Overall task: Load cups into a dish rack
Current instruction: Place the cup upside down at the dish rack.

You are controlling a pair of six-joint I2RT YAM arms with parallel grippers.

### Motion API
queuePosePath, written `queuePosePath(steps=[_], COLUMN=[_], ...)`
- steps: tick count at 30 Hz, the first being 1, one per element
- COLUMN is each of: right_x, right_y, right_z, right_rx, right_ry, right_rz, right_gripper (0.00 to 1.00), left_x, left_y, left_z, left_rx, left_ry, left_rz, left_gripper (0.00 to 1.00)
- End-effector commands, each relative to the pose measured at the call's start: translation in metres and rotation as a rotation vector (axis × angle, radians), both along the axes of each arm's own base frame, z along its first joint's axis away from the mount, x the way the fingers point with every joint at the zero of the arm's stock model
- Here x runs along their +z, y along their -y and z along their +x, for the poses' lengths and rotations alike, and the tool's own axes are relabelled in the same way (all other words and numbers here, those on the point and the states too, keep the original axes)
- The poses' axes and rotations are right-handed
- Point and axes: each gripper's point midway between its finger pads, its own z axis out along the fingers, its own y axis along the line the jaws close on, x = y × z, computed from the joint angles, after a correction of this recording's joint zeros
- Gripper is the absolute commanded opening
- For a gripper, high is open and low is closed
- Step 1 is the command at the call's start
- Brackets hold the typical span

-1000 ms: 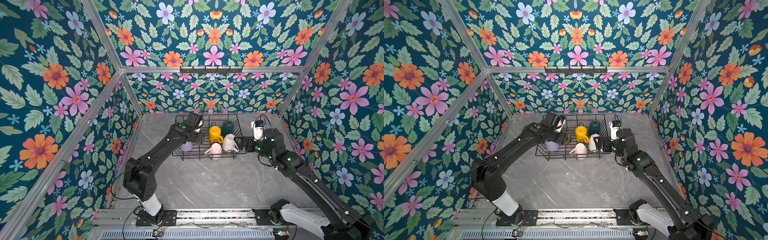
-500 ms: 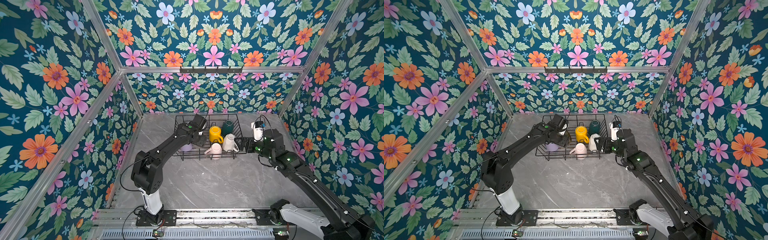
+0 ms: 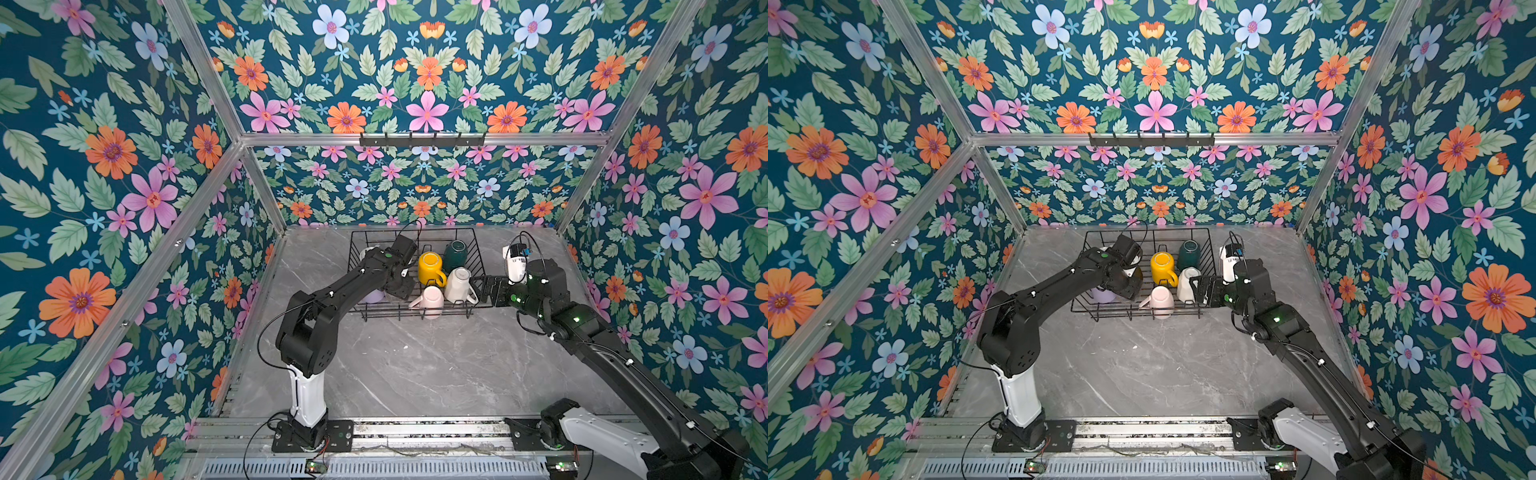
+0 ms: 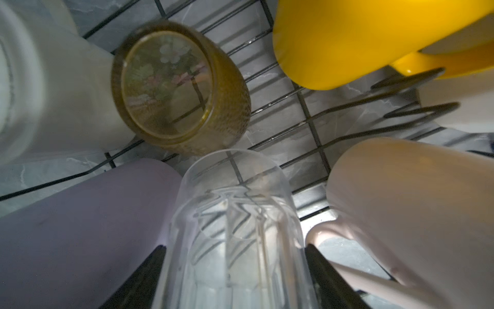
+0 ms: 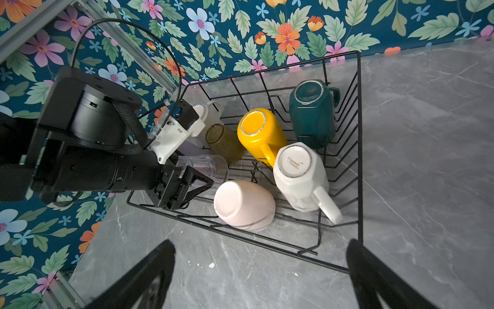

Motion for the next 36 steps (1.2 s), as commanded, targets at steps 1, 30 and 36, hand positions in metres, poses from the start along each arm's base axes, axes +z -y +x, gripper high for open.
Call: queuePosePath(steps=[1,30,36], right_x=[0.004,0.003,0.004], right_y=[-0.001,0.002,0.003], right_z=[0.000,0.000,-0.001], right_rx=[0.004,-0.002,-0.003], right_ry=[0.017,0.011,0.012], right_rz=[0.008,0.012,0.015], right_gripper=[0.99,0.99,0.99], left_x=[0.000,-0.008,-0.005], left_y=[0.003,0.008,0.009], left_z=[0.003,0.009,0.010], left_rx=[-0.007,-0.001,0.000], left_ry=[0.005,0.003,0.012], left_rz=[-0.008,-0.015,-0.023], left_gripper=[0.00,0.84,0.87])
